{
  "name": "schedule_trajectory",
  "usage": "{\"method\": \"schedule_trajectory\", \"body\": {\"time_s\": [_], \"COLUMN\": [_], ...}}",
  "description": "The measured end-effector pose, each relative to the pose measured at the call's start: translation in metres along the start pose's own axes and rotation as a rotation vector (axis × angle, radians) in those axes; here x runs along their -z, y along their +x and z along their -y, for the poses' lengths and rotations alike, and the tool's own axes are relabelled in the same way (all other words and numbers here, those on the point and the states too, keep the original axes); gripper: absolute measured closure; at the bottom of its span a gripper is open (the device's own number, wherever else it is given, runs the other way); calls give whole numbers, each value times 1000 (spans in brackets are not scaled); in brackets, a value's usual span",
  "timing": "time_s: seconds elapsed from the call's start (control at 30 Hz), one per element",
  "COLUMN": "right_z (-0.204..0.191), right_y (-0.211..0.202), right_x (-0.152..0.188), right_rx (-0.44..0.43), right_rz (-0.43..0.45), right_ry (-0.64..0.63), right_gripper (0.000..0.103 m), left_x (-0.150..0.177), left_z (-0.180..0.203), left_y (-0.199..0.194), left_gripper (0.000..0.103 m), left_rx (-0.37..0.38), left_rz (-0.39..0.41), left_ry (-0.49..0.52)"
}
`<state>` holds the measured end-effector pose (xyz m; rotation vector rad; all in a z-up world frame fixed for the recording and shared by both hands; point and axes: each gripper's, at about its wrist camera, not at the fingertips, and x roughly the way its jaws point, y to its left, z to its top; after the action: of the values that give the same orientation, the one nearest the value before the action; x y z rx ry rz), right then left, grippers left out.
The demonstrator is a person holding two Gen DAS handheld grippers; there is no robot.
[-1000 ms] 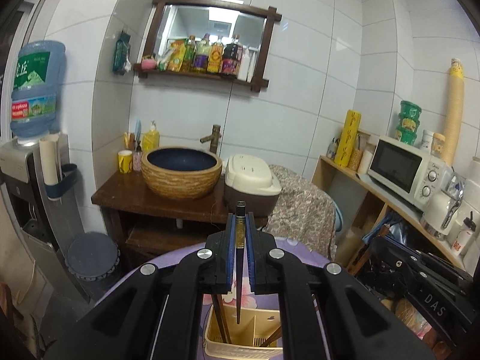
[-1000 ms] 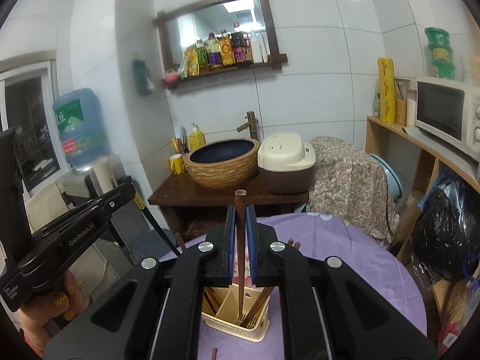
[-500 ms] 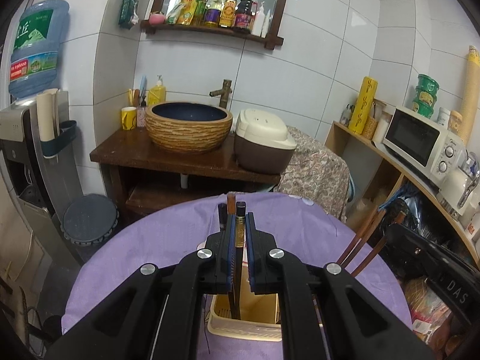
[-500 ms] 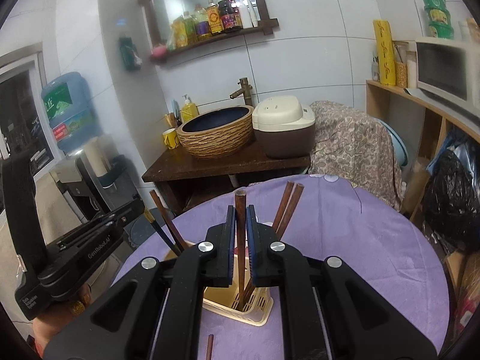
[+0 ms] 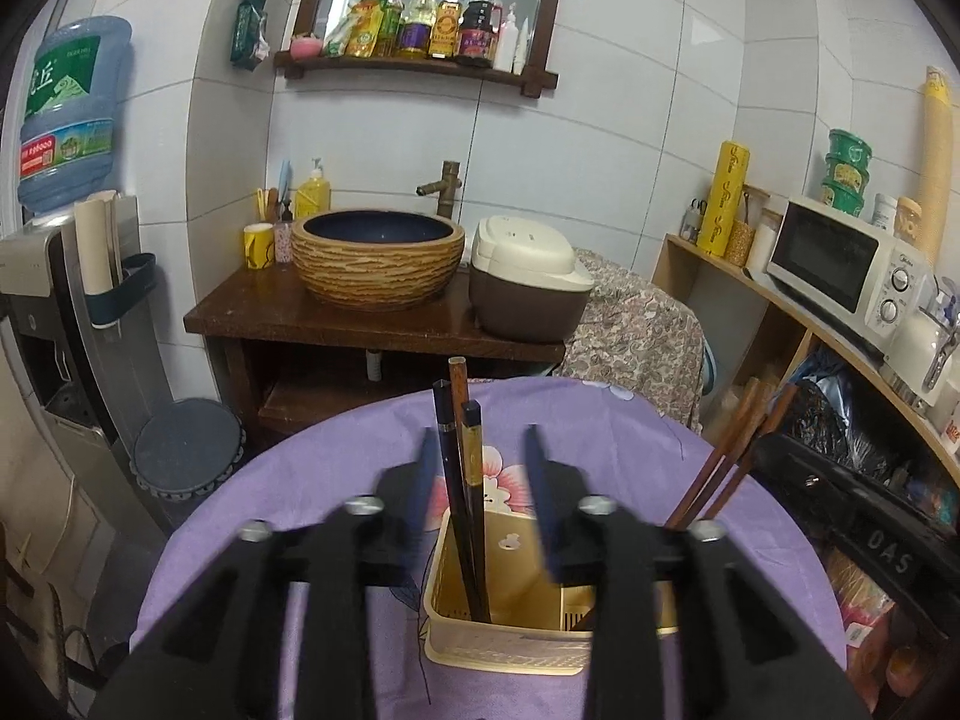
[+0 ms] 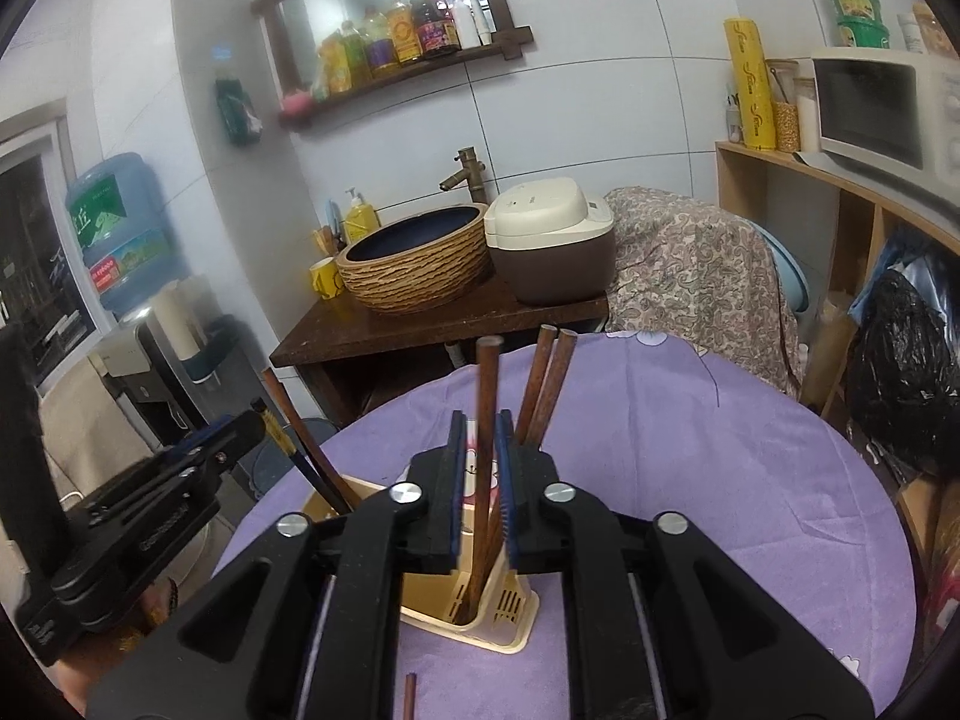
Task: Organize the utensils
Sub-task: 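Lower both chopsticks into the holder and open both tools, then withdraw both tools from the holder back over the spoons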
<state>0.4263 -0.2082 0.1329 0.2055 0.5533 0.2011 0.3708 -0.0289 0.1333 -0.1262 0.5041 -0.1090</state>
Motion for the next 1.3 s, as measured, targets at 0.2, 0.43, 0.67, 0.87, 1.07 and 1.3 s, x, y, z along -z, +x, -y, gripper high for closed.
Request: {"method": "schedule_trajectory", "body": {"time_s": [0.2, 0.43, 0.67, 0.87, 1.07, 1.3], "right_z": [-1, -6, -15, -14, -2, 14], "right_y": [-28, -65, -82, -94, -107, -107], "right_x": [15, 54, 130, 187, 222, 238], "right_rx": [6, 5, 31, 81, 155, 165], "right_rz": [84, 91, -9, -77, -102, -129], "right_ry": [-25, -109, -200, -228, -209, -136], "right_gripper": [40, 28, 24, 24, 24, 24], "left_x": [14, 65, 128, 180, 217, 243], "left_z": [-2, -16, -26, -36, -34, -13], "left_y": [-37, -71, -87, -88, -95, -97], "left_gripper": [34, 19, 18, 19, 35, 48], "left_rx": [-19, 0, 66, 42, 72, 144], "left_rz": [96, 63, -73, -156, -223, -305], "left_ry": [40, 103, 134, 113, 116, 178]}}
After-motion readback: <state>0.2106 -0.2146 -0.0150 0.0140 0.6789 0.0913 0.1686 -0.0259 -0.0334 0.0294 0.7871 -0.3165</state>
